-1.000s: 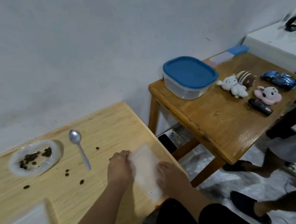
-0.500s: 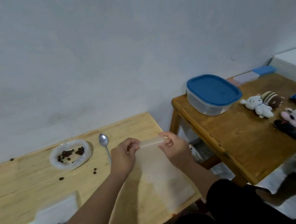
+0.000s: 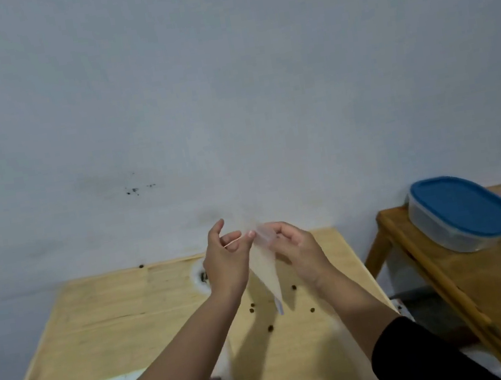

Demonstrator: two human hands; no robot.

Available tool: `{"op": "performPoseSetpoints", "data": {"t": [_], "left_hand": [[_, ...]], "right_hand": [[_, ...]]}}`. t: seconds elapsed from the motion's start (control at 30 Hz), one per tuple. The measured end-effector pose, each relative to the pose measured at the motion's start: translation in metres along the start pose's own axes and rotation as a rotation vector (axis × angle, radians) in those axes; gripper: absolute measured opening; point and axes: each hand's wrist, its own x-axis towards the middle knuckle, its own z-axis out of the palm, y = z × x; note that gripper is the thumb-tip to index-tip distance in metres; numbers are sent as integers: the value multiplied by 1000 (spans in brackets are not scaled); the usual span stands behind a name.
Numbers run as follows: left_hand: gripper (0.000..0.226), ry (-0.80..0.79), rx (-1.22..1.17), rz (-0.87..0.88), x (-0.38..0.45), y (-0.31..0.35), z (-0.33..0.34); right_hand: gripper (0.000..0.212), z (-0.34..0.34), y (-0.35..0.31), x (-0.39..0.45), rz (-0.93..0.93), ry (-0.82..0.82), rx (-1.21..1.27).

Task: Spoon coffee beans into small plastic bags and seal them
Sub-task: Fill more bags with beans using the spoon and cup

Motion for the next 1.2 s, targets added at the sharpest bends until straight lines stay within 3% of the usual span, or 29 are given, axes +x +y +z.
{"op": "performPoseSetpoints", "data": {"t": [0.23, 0.47, 0.77, 0.93, 1.07, 1.2], "left_hand": [[36, -97, 29, 103, 38, -8, -62], [14, -153, -150, 0, 57, -19, -92], [12, -158, -300, -99, 67, -19, -98], [14, -57, -146, -27, 66, -15, -88], [23, -15, -28, 105, 69, -9, -83], [17, 2, 28, 150, 73, -5, -80]], "right_hand": [[14, 62, 6, 28, 42, 27, 1], [27, 101, 24, 39, 48, 56, -102], [23, 111, 24, 53, 10, 77, -199], [24, 116, 25, 58, -160, 186, -489], [10, 114, 23, 68, -282, 192, -702], [22, 109, 27, 79, -308, 184, -676]]}}
